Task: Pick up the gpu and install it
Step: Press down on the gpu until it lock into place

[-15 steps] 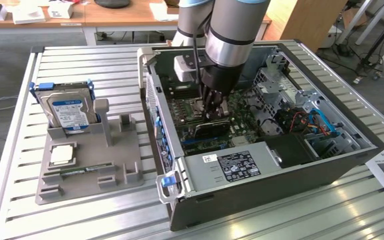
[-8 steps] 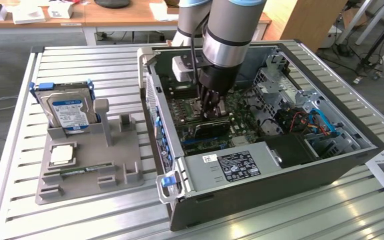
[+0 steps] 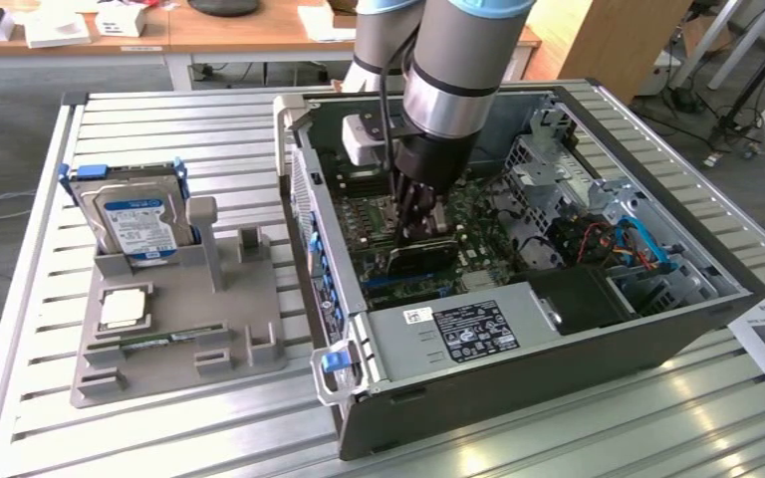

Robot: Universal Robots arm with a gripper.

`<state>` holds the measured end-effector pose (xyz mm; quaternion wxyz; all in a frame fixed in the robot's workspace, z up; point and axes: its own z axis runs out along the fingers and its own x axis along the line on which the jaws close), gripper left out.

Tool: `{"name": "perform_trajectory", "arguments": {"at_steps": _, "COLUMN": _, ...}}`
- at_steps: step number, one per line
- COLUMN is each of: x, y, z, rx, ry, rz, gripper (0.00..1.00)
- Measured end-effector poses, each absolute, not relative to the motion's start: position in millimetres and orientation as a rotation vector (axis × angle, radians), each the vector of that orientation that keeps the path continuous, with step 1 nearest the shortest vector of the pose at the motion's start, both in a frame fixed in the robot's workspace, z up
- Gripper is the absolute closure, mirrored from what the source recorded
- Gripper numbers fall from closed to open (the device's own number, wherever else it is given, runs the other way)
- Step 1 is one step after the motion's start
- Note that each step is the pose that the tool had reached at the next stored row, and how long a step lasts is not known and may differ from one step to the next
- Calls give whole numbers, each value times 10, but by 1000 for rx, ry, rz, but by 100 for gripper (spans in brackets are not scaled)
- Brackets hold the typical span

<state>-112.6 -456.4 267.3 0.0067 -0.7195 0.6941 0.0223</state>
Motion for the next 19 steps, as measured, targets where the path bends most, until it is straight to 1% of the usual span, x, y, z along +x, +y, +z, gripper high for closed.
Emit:
{"name": "perform_trajectory", "arguments": {"at_steps": 13, "x": -1143, "y": -4565, "z": 2592, "rx": -2253, "ry": 2173, "rz": 74, "gripper": 89}}
{"name": "perform_trajectory", "arguments": {"at_steps": 19, "x": -1146, "y": -4564, "z": 2673, "rx": -2254, "ry": 2175, "rz": 78, "gripper": 89}}
